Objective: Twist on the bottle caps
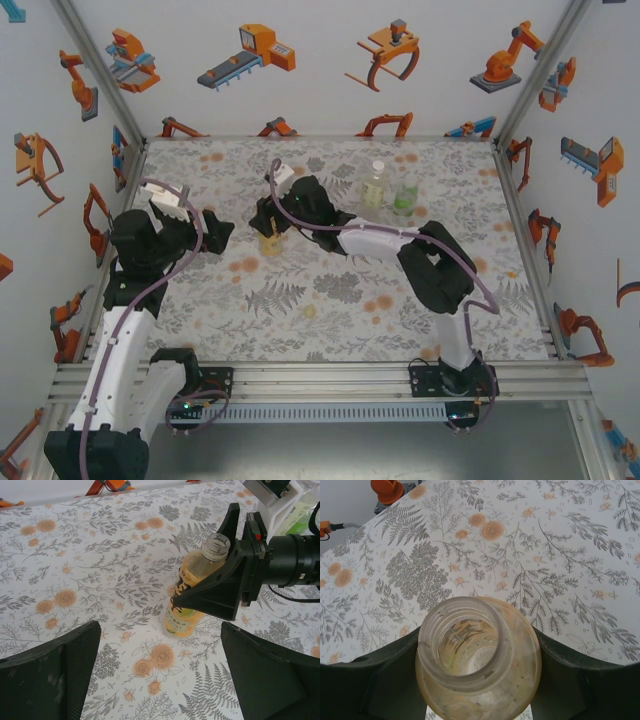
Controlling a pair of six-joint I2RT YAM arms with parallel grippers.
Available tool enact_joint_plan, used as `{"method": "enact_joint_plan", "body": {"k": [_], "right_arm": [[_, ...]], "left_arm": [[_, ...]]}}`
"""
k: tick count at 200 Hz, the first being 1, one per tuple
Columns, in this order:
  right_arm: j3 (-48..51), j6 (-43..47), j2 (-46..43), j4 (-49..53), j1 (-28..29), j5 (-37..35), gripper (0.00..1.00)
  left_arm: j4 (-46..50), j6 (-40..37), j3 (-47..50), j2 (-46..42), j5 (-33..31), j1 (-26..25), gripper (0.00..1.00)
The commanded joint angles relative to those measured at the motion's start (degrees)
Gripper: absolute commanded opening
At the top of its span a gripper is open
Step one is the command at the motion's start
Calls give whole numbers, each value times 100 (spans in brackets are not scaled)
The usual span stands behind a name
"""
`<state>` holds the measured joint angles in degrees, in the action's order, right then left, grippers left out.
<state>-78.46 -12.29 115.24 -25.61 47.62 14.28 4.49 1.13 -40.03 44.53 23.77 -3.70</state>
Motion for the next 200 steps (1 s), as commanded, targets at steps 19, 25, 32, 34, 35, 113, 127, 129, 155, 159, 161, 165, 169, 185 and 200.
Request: {"method": "enact_joint_plan", "body": {"k": [19, 25, 32, 34, 35, 113, 127, 129, 155, 159, 161, 165, 169, 185, 200], "right_arm": [[374, 270, -1175, 477, 43, 77, 44], [428, 320, -1326, 583, 39, 88, 44], [466, 378, -1488, 730, 38, 117, 44], [470, 401, -1529, 782, 42, 127, 44], [475, 407, -1548, 806, 40, 140, 44], [520, 683, -3078, 2204, 46, 429, 43], [557, 699, -3362, 2367, 54, 715, 42], [565, 701, -3402, 2380, 55, 771, 43], [702, 647, -3841, 2429, 68, 1271, 43], [706, 630, -3886, 2429, 72, 1349, 43], [704, 616, -3906, 2435, 72, 1397, 43], [699, 595, -3944, 2429, 72, 1485, 43], [687, 568, -3973, 2429, 68, 1573, 42], [665, 421, -4088, 2332, 80, 1906, 42], [674, 243, -4192, 2166, 92, 2091, 41]], "left_arm": [[-360, 249, -3, 40, 460, -47, 97], [-352, 260, -18, 67, 512, -87, 97], [-335, 255, -30, 94, 559, -153, 97], [-328, 245, -35, 97, 588, -169, 97], [-327, 242, -38, 98, 595, -176, 97], [-675, -438, -65, 106, 2750, -840, 100], [-802, -475, -107, 113, 3072, -995, 100], [-832, -469, -120, 116, 3116, -1021, 100], [-1014, -500, -280, 216, 3490, -1456, 99], [-1016, -511, -313, 243, 3477, -1541, 99], [-1024, -513, -328, 252, 3477, -1588, 99], [-1055, -509, -336, 284, 3470, -1682, 98], [-1117, -505, -341, 320, 3457, -1781, 98], [-1505, -385, -321, 485, 3249, -2122, 98], [-1832, -243, -357, 699, 3169, -2383, 98]]}}
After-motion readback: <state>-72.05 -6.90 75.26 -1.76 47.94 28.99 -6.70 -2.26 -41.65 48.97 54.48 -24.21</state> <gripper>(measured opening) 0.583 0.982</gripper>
